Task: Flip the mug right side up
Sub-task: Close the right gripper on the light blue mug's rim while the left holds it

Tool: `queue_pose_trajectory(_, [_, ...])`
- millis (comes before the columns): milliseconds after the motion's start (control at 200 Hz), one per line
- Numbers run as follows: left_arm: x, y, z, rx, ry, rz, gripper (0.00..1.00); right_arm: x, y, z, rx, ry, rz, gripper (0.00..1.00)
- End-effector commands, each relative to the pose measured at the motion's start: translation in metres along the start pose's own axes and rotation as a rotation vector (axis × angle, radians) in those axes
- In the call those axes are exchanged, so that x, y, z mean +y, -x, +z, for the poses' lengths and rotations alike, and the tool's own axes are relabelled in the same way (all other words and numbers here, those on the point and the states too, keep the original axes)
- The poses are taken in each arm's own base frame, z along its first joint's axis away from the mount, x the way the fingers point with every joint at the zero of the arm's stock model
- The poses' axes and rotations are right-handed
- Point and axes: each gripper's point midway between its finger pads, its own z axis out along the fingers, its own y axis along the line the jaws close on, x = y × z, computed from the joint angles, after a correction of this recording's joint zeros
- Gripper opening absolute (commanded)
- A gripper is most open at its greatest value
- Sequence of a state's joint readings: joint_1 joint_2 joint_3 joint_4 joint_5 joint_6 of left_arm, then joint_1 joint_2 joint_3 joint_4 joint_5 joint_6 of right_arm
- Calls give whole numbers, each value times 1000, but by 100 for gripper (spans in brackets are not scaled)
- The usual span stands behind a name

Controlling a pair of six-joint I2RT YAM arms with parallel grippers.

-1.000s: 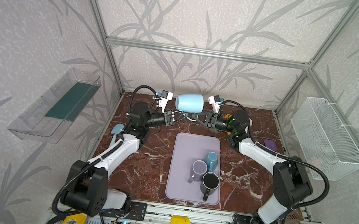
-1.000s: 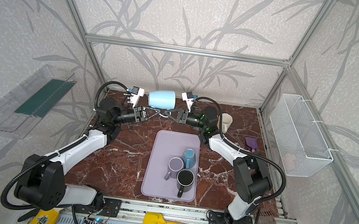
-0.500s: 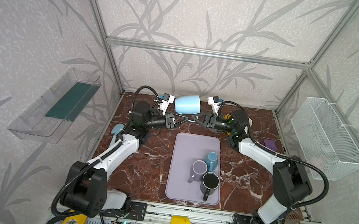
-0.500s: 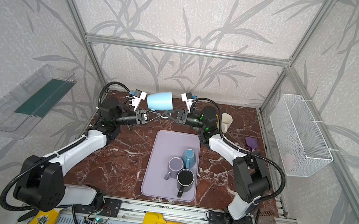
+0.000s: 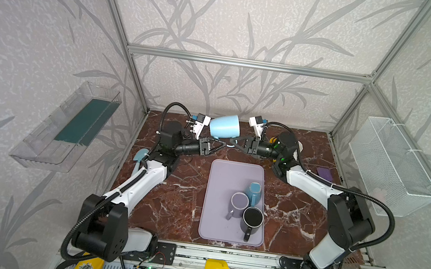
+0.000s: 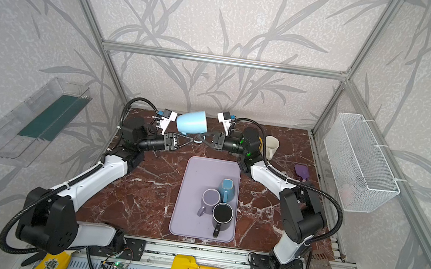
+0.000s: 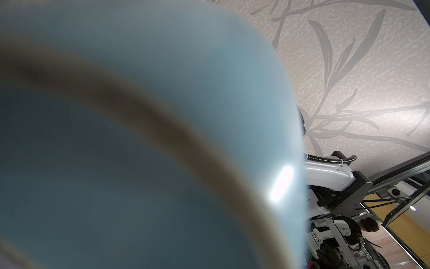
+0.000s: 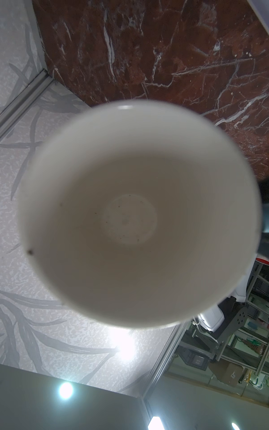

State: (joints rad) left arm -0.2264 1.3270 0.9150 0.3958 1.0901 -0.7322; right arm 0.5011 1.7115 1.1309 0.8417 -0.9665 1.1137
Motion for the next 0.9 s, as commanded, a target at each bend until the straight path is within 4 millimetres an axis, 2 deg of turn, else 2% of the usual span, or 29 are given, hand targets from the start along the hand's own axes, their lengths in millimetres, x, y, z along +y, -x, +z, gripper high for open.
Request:
queue_pose_trajectory(0, [-26,17,-4,-34,-28,92,30,39,16,-4,-31,54,-154,0])
queue_pose_trajectory(310, [-20,24,-3,-65,-4,82,28,33,-5,1,23,-6,-191,0])
queue_pose_trajectory(630, [-18,42,-5,-179,-10,57,24,31,-17,13,-2,-43,-232,0])
queue_pose_trajectory(895, [-19,45,-6,-200,-9,66,22,32,-22,17,-12,-50,-265,0])
